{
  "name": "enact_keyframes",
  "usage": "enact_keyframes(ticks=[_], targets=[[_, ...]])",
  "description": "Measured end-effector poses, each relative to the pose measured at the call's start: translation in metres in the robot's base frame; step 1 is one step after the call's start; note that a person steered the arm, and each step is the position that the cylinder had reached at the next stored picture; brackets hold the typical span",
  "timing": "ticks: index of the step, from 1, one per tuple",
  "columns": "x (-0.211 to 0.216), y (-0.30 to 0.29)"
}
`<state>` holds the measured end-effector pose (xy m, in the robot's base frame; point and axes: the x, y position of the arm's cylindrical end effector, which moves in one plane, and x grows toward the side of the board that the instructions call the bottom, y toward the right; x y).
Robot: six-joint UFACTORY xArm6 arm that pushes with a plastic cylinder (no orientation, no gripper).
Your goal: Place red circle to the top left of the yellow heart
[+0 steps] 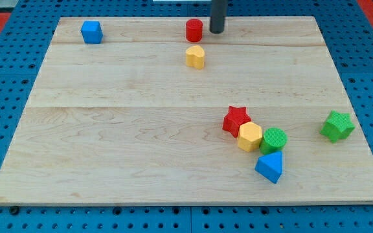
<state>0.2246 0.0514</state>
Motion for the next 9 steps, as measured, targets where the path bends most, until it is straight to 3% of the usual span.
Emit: enact_keyframes(ticks=[2,4,6,8,9], targets=[[-0.024,-0.017],[-0.013,-0.036],[-0.005,0.026],[0.018,-0.041],[0.018,-0.043]])
